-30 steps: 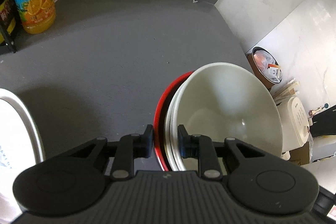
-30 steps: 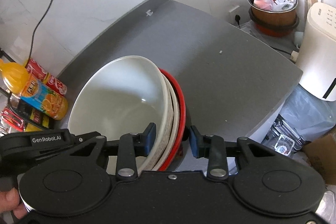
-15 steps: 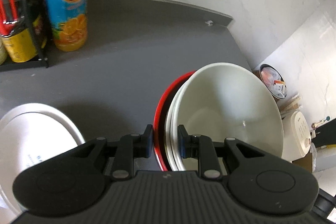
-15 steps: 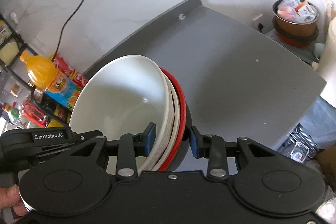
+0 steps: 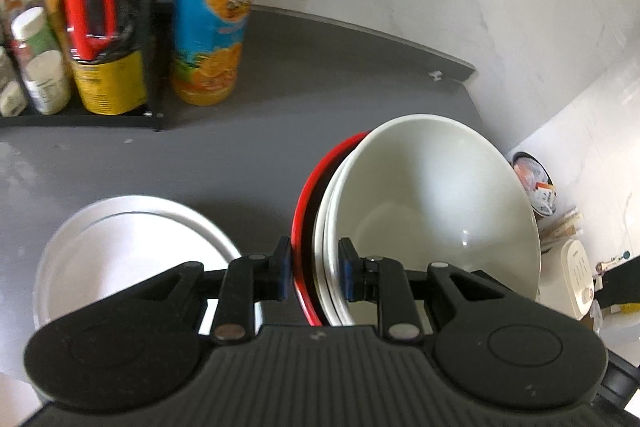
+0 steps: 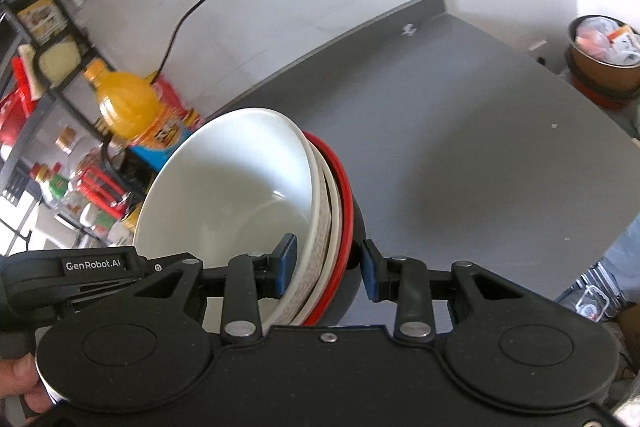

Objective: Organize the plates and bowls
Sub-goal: 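Lift the red bowl stack with both grippers and carry it over the plates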

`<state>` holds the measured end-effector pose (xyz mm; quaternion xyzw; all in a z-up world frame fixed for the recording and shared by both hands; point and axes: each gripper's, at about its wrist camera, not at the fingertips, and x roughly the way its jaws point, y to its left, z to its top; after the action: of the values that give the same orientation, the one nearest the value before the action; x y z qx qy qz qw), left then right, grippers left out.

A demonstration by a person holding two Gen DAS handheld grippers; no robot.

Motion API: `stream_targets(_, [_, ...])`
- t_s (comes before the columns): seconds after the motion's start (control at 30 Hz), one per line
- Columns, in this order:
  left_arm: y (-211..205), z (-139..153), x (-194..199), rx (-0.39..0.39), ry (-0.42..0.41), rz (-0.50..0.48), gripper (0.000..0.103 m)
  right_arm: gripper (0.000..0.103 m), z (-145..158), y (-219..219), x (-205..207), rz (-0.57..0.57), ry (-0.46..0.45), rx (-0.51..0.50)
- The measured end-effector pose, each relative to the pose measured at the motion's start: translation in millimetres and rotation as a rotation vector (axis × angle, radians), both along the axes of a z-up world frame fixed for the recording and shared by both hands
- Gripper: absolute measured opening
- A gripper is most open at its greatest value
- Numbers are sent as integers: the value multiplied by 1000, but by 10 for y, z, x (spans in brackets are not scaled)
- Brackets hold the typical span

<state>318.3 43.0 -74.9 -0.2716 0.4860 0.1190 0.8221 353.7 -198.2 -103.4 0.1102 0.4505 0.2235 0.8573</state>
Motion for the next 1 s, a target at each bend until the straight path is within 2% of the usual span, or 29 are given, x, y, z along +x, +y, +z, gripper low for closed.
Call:
stream_targets(0.63, [855,-13,-719,9,30,218,22,33,-60,1010,-229,228,33,-21])
stream_targets(1.0, [1118,-149,-1050,5,80,310,23,33,-228,1336,-370,332,79,-46])
